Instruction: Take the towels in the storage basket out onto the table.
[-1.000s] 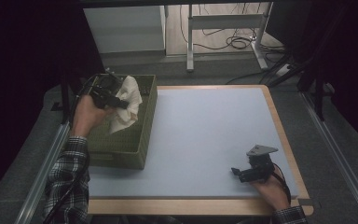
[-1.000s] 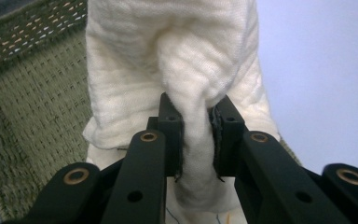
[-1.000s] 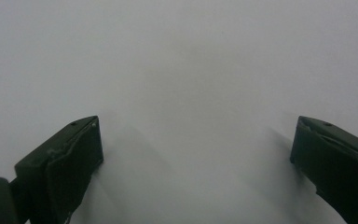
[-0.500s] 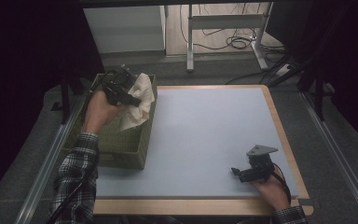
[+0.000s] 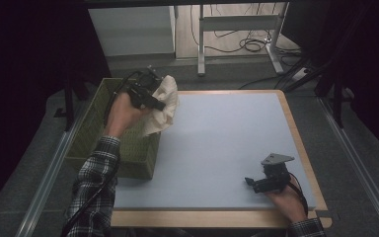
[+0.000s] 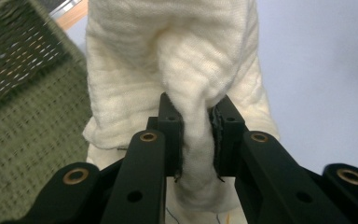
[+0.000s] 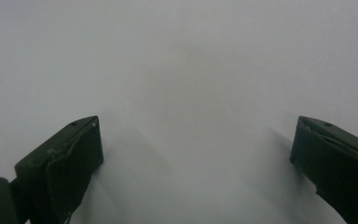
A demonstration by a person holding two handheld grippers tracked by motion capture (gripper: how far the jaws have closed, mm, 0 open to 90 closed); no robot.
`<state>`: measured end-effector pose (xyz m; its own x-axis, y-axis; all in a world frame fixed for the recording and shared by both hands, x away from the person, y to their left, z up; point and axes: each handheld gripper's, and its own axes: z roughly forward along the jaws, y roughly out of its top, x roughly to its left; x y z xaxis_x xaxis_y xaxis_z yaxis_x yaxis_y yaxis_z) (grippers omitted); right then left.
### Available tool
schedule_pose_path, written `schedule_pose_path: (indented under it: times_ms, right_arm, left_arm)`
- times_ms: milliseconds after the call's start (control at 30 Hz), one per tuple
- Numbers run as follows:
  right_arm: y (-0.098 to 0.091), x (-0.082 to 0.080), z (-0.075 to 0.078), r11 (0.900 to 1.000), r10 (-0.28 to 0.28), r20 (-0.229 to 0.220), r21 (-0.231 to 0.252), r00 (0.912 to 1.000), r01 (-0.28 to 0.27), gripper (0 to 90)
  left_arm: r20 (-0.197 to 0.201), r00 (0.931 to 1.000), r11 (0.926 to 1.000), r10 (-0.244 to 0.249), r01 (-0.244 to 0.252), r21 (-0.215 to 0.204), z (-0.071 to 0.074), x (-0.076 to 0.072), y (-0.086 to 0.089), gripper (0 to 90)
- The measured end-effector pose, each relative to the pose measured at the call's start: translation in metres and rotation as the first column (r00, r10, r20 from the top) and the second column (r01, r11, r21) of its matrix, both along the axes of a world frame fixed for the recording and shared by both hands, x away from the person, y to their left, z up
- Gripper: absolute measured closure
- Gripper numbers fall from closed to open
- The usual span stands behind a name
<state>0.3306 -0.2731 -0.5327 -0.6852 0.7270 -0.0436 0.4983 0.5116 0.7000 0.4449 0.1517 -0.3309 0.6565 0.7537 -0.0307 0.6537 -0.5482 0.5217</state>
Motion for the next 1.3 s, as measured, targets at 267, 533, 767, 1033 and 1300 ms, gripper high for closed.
schedule_pose_path:
  times_ms: [267,533,767,1033,1300]
  right_arm:
    - [0.0,0.0,0.0,1.0,0.0,-0.002,0.001,1.0,0.0,2.2]
    - [0.0,0.0,0.0,1.0,0.0,-0.001,0.0,1.0,0.0,2.2]
    - [0.0,0.0,0.0,1.0,-0.001,-0.002,0.001,1.0,0.001,2.2]
    - [0.0,0.0,0.0,1.0,-0.002,-0.003,0.001,1.0,0.002,2.2]
    - [0.0,0.0,0.0,1.0,-0.001,-0.002,0.001,1.0,0.001,2.2]
  left_arm:
    - [-0.003,0.9992,0.9992,-0.041,0.041,0.001,-0.004,0.006,-0.027,77.3]
    - [-0.011,0.9971,0.9972,-0.075,0.075,0.003,-0.011,0.011,-0.05,77.3]
    - [-0.027,0.9944,0.9947,-0.102,0.103,0.008,-0.02,0.014,-0.067,77.2]
    - [-0.042,0.9899,0.9903,-0.135,0.136,0.026,-0.037,0.018,-0.09,76.9]
    - [-0.058,0.9855,0.9864,-0.159,0.161,0.032,-0.059,0.019,-0.112,76.6]
